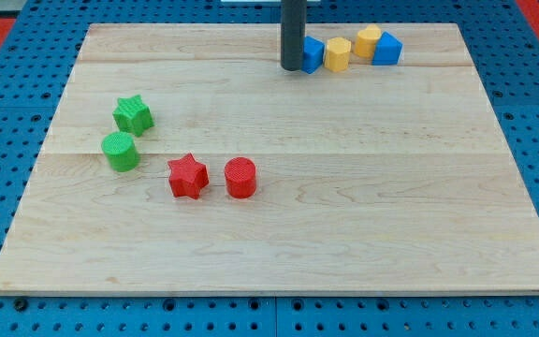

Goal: Place the green star at the bottom left side of blue cube

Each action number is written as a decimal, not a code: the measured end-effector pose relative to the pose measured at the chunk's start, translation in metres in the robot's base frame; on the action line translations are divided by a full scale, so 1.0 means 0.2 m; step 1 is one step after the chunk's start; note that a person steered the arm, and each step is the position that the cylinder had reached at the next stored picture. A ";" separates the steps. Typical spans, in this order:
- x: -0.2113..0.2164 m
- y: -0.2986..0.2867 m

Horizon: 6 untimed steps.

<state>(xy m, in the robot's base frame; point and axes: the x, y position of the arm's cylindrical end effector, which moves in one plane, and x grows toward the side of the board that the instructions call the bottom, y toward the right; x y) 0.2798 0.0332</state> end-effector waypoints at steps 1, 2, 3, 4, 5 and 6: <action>0.27 -0.08; 0.48 -0.38; 0.64 -0.76; 0.69 -1.07; 0.67 -1.40; 0.56 -1.25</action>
<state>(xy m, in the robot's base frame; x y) 0.3923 -0.2165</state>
